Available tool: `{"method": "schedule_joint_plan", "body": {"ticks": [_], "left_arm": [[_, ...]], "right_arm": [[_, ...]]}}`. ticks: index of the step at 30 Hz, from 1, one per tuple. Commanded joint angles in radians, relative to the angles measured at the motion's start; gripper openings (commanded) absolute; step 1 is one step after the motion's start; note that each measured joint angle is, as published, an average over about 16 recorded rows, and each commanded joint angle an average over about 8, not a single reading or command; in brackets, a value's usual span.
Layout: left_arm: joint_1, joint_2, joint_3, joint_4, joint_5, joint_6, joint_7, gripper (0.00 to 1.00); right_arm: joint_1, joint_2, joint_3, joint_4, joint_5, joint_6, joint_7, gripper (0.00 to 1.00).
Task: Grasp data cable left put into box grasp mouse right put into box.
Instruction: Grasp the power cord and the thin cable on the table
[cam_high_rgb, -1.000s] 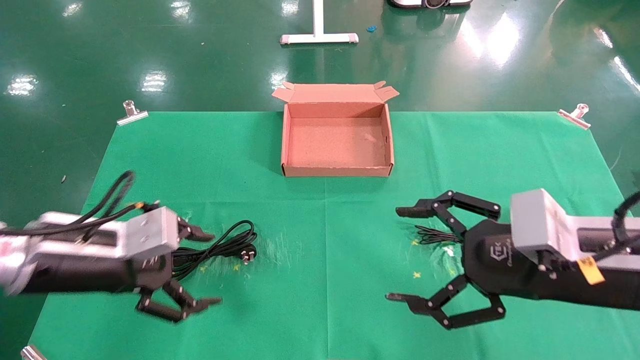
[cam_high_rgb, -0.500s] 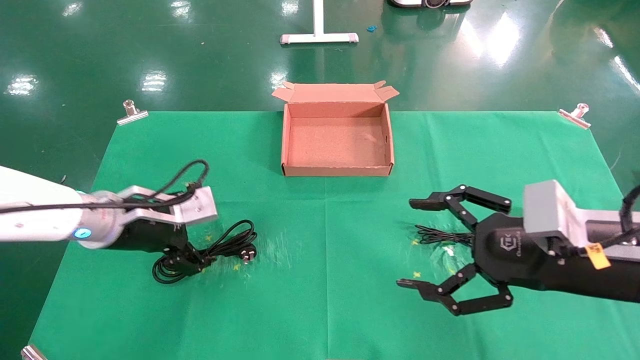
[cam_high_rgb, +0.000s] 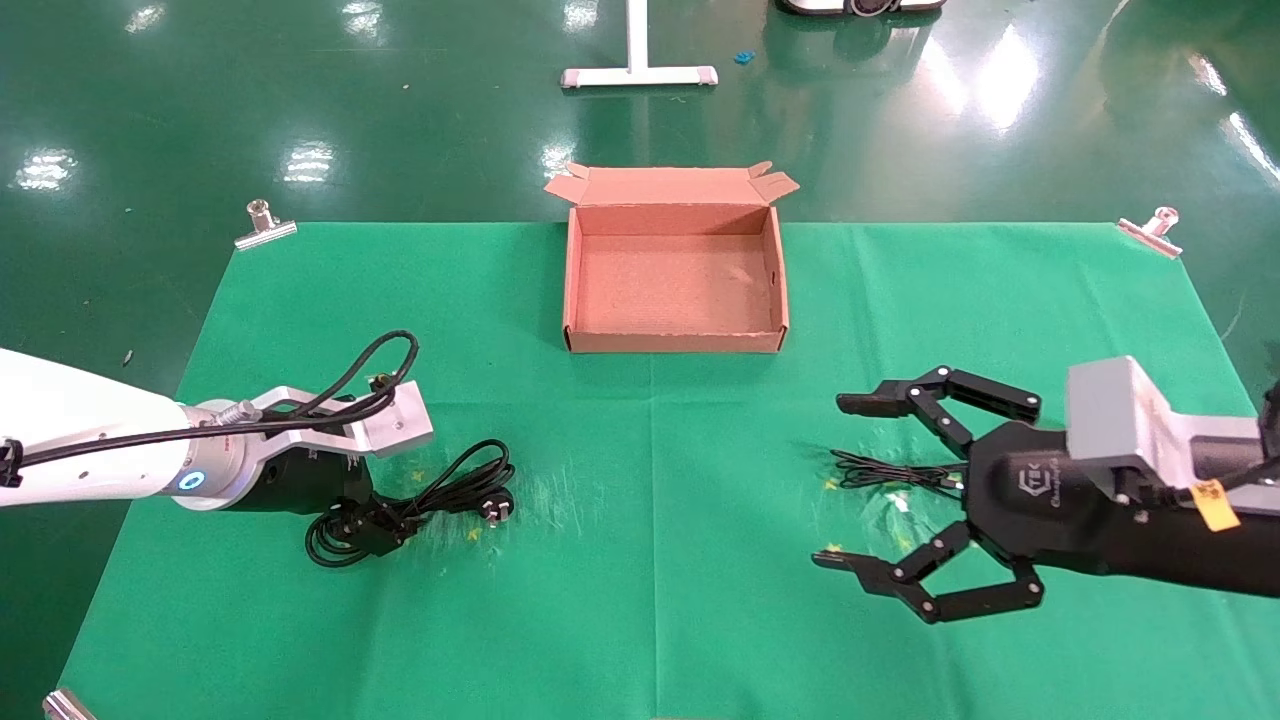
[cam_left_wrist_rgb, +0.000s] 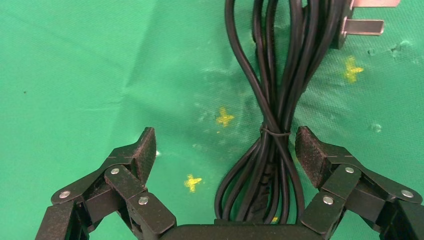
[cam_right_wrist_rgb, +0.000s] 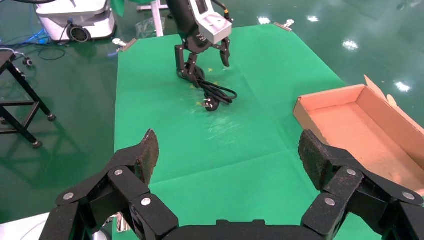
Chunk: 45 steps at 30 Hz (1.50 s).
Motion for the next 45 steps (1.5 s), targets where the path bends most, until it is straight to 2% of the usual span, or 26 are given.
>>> {"method": "schedule_joint_plan", "body": {"ticks": [1,10,13,17,21,25,35,37,38,43,45], "left_arm": [[0.001,-0.001,-0.001,-0.001,0.008,-0.001,-0.015,1.0],[-0.001,0.003,0.002,0.0,0.018,0.002,-0.022,1.0],[-0.001,0.003,0.002,0.0,0.018,0.002,-0.022,1.0],[-0.001,0.003,0.002,0.0,0.018,0.002,-0.022,1.0],[-0.001,0.003,0.002,0.0,0.018,0.002,-0.022,1.0],[-0.001,0.003,0.002,0.0,0.018,0.002,-0.022,1.0],[-0.001,0.003,0.002,0.0,0.018,0.002,-0.022,1.0],[-0.001,0.003,0.002,0.0,0.018,0.002,-0.022,0.77],[-0.001,0.003,0.002,0.0,0.019,0.002,-0.022,0.65],[-0.001,0.003,0.002,0.0,0.019,0.002,-0.022,0.02],[-0.001,0.003,0.002,0.0,0.019,0.002,-0.022,0.0]], "right_arm": [[0.001,-0.002,-0.001,0.0,-0.002,0.0,-0.001,1.0],[0.012,0.008,-0.014,0.018,-0.054,0.028,0.004,1.0],[0.026,0.012,-0.041,0.03,-0.137,0.06,0.013,1.0],[0.059,-0.002,-0.1,0.034,-0.309,0.125,0.031,1.0],[0.098,-0.045,-0.158,0.005,-0.477,0.195,0.037,1.0],[0.137,-0.102,-0.198,-0.053,-0.587,0.25,0.03,1.0],[0.243,-0.231,-0.238,-0.234,-0.677,0.293,0.006,1.0],[0.255,-0.246,-0.244,-0.26,-0.69,0.297,0.005,1.0],[0.26,-0.252,-0.246,-0.27,-0.696,0.298,0.005,0.93],[0.27,-0.266,-0.254,-0.296,-0.713,0.303,0.006,0.31],[0.269,-0.265,-0.254,-0.294,-0.711,0.302,0.006,0.06]]}}
